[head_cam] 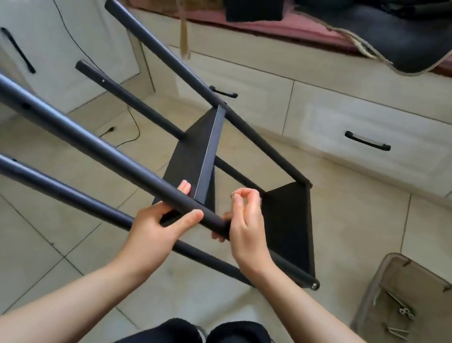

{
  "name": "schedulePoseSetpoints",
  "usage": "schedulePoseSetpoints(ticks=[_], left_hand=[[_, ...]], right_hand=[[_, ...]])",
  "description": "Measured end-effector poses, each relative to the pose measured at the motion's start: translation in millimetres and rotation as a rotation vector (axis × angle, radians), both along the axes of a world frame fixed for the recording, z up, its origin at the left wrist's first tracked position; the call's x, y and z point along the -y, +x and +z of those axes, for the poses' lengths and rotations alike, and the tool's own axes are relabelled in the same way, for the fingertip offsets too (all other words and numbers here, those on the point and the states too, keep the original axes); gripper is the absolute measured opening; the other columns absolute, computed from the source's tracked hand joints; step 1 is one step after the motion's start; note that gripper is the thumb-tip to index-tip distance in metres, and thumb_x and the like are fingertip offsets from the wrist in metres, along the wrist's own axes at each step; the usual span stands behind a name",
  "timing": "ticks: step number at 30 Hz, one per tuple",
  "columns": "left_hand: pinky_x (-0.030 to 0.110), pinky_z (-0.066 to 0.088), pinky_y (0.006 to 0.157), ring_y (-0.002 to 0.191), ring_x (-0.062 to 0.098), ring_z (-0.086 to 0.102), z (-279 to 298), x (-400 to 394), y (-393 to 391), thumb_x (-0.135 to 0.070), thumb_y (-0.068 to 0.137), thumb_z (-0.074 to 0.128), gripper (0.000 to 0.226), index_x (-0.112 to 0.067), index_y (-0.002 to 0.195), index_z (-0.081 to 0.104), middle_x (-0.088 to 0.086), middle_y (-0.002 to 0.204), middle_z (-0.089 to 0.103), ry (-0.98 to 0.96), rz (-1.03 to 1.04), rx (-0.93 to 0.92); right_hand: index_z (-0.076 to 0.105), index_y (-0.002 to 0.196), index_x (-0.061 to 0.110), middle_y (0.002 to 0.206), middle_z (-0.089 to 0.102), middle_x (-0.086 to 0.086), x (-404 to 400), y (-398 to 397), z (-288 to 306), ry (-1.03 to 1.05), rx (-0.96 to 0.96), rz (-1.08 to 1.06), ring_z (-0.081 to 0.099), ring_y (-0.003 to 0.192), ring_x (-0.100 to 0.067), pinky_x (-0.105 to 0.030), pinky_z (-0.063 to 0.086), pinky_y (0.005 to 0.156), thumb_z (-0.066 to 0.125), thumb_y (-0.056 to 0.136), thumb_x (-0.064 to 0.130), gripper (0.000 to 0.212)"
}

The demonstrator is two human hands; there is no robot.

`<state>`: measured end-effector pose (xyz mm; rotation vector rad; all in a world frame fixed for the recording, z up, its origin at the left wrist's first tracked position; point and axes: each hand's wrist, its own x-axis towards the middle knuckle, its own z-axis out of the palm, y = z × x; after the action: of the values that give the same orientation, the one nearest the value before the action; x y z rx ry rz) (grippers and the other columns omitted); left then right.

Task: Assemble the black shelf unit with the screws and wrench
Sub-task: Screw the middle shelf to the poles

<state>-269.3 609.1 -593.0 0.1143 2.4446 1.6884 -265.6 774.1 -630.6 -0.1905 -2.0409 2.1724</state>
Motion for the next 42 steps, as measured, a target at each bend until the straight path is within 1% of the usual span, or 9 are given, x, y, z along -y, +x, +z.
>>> schedulePoseSetpoints(ticks=[3,7,10,16,21,24,27,36,42], left_hand=[[0.007,0.046,0.083,0.109,-0.014,0.06,-19,22,10,-0.054,0.072,0.071,0.06,-0.052,0.13,0.053,-0.034,0.11,0.069,0.042,0.058,0.082],[0.015,0.046,0.088,0.106,-0.012,0.062,-43,40,27,-0.053,0.068,0.074,0.053,-0.062,0.118,0.055,-0.029,0.109,0.071,0.113,0.114,0.231],[0.013,0.043,0.083,0.101,-0.014,0.063,-56,48,28,-0.052,0.067,0.074,0.053,-0.063,0.116,0.056,-0.03,0.106,0.072,0.17,0.137,0.286],[0.016,0.043,0.089,0.115,0.001,0.061,-81,58,26,-0.045,0.066,0.076,0.059,-0.053,0.121,0.058,-0.024,0.11,0.073,0.291,0.164,0.358],[0.026,0.044,0.101,0.122,0.011,0.061,-97,66,26,-0.037,0.068,0.077,0.055,-0.045,0.12,0.062,-0.01,0.118,0.074,0.361,0.2,0.419],[0.036,0.038,0.115,0.127,0.016,0.058,-106,69,25,-0.035,0.069,0.076,0.052,-0.04,0.119,0.062,-0.001,0.125,0.07,0.41,0.217,0.453],[0.037,0.036,0.117,0.129,0.018,0.056,-119,68,27,-0.038,0.062,0.082,0.06,-0.038,0.12,0.063,0.001,0.127,0.07,0.456,0.22,0.48],[0.027,0.043,0.105,0.124,0.013,0.06,-152,65,32,-0.036,0.056,0.088,0.072,-0.031,0.124,0.064,-0.003,0.123,0.072,0.554,0.235,0.535],[0.018,0.054,0.082,0.111,0.016,0.068,-163,66,40,-0.013,0.069,0.078,0.05,-0.013,0.118,0.067,0.005,0.112,0.075,0.644,0.357,0.57]], right_hand=[[0.039,0.104,0.026,0.074,0.058,-0.009,13,2,-7,0.1,0.035,0.061,0.063,0.059,-0.018,-0.031,0.058,0.053,0.035,0.107,0.028,0.006],[0.039,0.102,0.031,0.087,0.059,-0.017,27,10,-15,0.212,0.135,0.127,0.068,0.071,-0.03,-0.041,0.061,0.058,0.035,0.107,0.031,0.006],[0.038,0.102,0.033,0.085,0.061,-0.017,33,9,-20,0.237,0.169,0.141,0.068,0.069,-0.029,-0.034,0.061,0.057,0.034,0.107,0.032,0.007],[0.039,0.103,0.032,0.08,0.065,-0.014,43,8,-41,0.344,0.195,0.154,0.07,0.066,-0.02,-0.042,0.061,0.064,0.033,0.107,0.035,0.008],[0.035,0.101,0.035,0.073,0.068,-0.005,52,5,-58,0.533,0.201,0.182,0.07,0.068,-0.017,-0.049,0.058,0.074,0.029,0.107,0.038,0.008],[0.034,0.104,0.034,0.073,0.069,-0.003,55,0,-64,0.637,0.203,0.184,0.068,0.073,-0.02,-0.051,0.055,0.078,0.027,0.107,0.04,0.01],[0.036,0.107,0.031,0.077,0.069,-0.003,55,-2,-71,0.662,0.22,0.185,0.066,0.075,-0.023,-0.051,0.053,0.08,0.028,0.106,0.04,0.012],[0.039,0.105,0.03,0.077,0.071,-0.004,48,8,-89,0.605,0.318,0.187,0.064,0.081,-0.026,-0.049,0.05,0.084,0.031,0.105,0.038,0.012],[0.042,0.106,0.022,0.082,0.07,-0.007,48,8,-94,0.521,0.374,0.28,0.068,0.082,-0.017,-0.046,0.052,0.085,0.031,0.106,0.035,0.016]])
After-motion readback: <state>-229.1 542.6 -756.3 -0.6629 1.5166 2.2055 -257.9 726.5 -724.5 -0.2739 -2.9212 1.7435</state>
